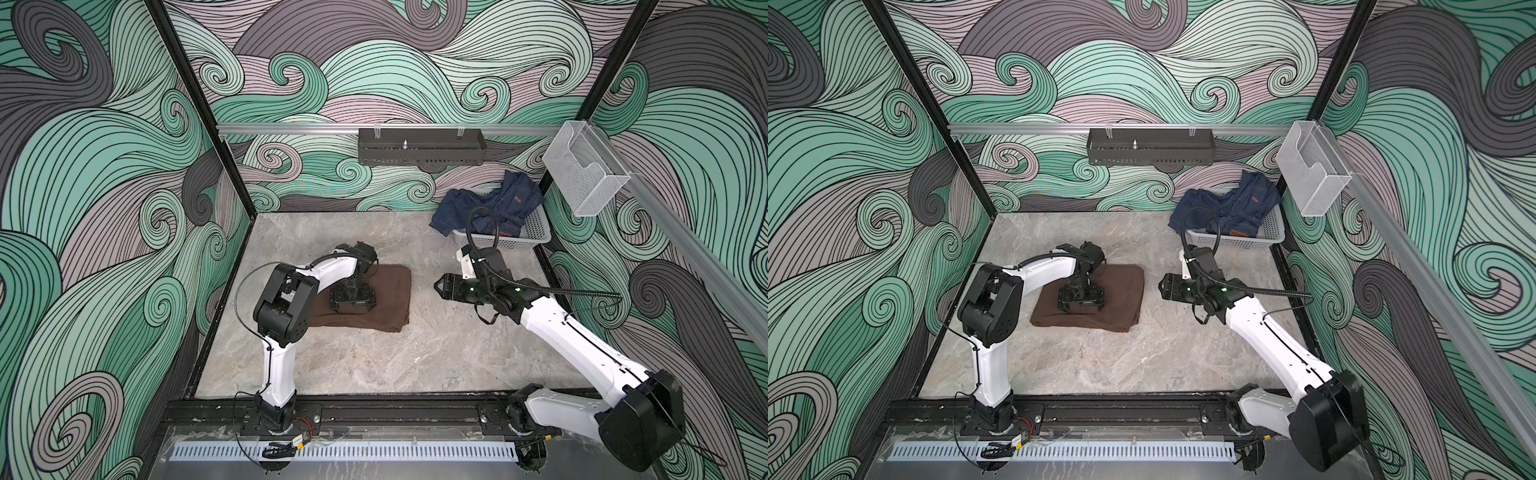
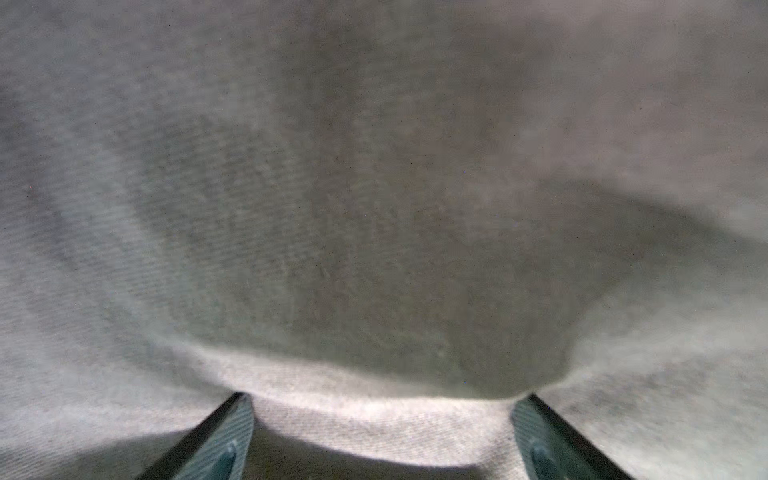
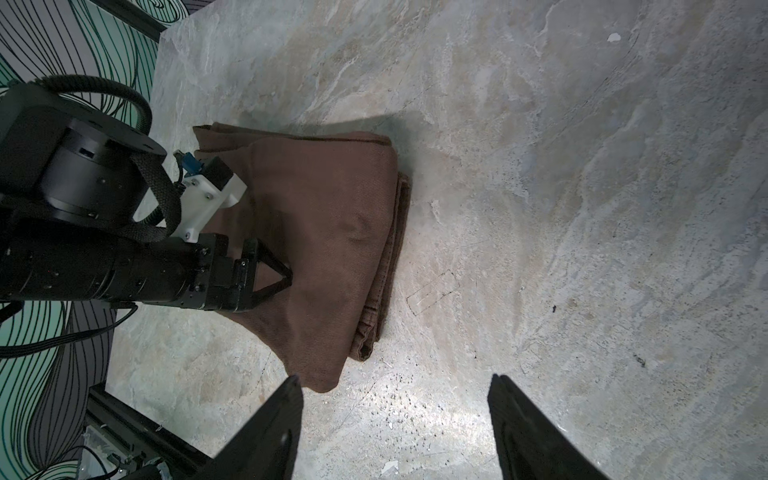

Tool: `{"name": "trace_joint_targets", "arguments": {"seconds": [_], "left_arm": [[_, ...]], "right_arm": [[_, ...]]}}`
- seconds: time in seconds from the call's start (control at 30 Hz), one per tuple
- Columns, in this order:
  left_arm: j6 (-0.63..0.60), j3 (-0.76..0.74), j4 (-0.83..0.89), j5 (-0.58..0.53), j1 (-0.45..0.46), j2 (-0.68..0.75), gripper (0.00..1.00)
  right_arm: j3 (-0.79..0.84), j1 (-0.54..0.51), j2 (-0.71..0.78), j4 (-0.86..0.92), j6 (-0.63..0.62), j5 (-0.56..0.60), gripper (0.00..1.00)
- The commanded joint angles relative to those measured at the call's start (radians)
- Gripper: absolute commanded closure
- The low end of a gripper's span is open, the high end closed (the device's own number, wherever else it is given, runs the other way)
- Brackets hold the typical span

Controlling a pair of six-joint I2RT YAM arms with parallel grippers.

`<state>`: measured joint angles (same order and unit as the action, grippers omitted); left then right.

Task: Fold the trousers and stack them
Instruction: 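Drag the folded brown trousers with the left gripper to the far table corner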

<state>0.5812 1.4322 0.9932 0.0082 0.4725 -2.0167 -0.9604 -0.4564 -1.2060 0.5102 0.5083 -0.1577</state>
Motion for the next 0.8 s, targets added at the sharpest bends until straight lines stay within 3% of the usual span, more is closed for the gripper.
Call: {"name": "trace_joint_targets", "arguments": {"seconds": [0.0,0.37,0.43,0.77], "left_arm": [[-0.001,-0.013,-0.057,-0.119,-0.07,-0.112,0.02],[-0.102,0.176,0.056,-0.179,-0.231,-0.216,0.02],[-0.112,0.191,0.046,-0.135,-0.256,-0.225,0.03],[-0.17,0.385,0.181,-0.175,-0.341,-0.296,0.03]], "right_arm": [[0.011,0.016,0.029,-0.023,0.002,-0.003,0.28],[0.028,0.067,0.023,-0.059,0.038,-0.035,0.28],[0.036,0.067,0.028,-0.066,0.044,-0.042,0.28],[0.033,0.083,0.036,-0.066,0.037,-0.043,0.28]]}}
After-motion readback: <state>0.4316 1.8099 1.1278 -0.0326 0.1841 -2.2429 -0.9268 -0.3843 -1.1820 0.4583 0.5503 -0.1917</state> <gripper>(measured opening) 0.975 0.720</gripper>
